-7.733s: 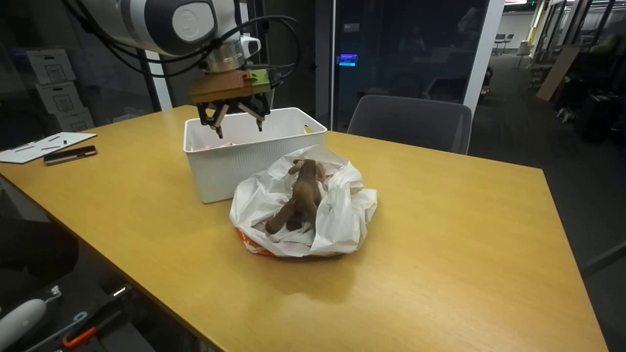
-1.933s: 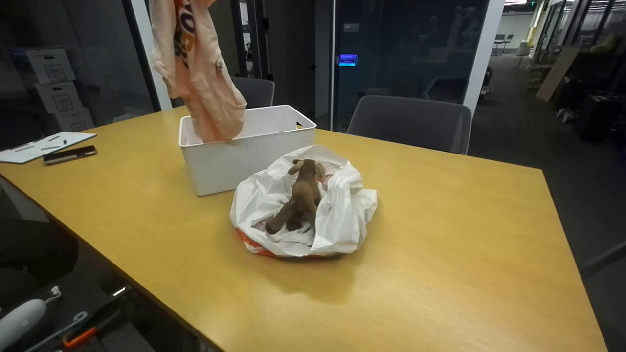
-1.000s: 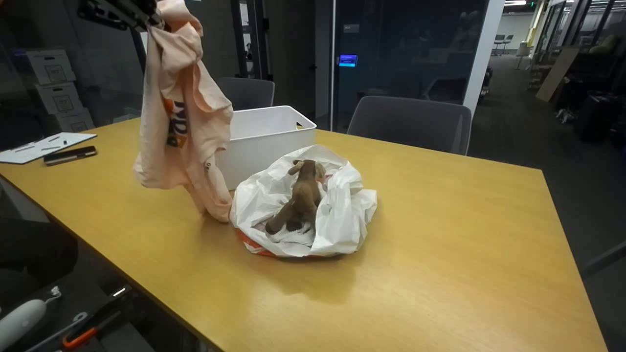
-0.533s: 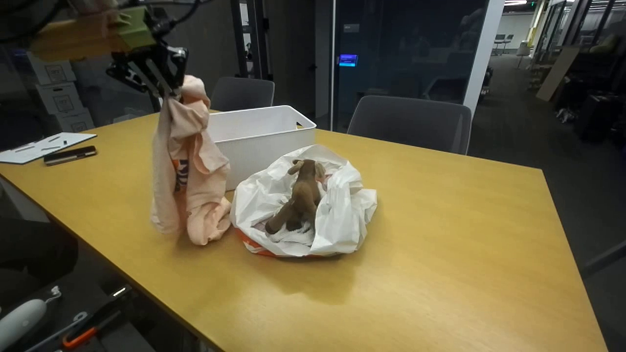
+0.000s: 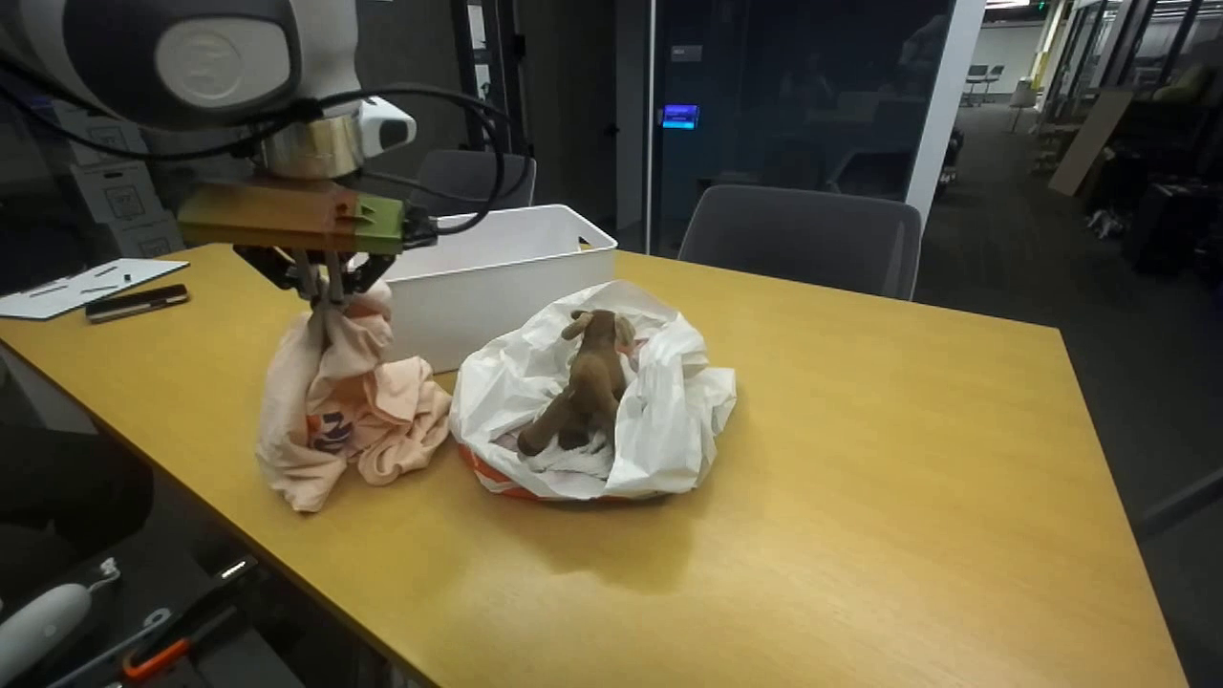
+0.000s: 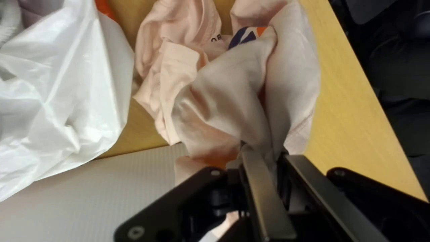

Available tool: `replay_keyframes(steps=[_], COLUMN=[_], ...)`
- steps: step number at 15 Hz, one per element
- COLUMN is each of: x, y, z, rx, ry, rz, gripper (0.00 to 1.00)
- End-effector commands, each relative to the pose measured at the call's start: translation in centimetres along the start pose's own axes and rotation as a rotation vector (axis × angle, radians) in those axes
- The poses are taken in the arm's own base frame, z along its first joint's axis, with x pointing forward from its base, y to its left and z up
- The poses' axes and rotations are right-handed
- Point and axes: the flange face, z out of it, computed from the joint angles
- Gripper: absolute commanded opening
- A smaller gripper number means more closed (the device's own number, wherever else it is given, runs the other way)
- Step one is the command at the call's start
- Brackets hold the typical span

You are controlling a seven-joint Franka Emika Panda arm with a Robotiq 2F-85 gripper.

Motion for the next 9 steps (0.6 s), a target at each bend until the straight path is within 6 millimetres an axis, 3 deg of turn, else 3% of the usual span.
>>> replay_keyframes(steps=[1,6,7,9], x=[1.2,1.5,1.3,1.1], y=[1.1,3.8,4.5,5.3], z=[2.1,4.5,4.8,5.2], rx=[0.044,0.042,0.046,0.049], ry=[-0.005,0.027,0.026,0.022], rz=[-0.090,-0.137,-0.123,-0.100], gripper=[0.07,0.07,0.35,0.43])
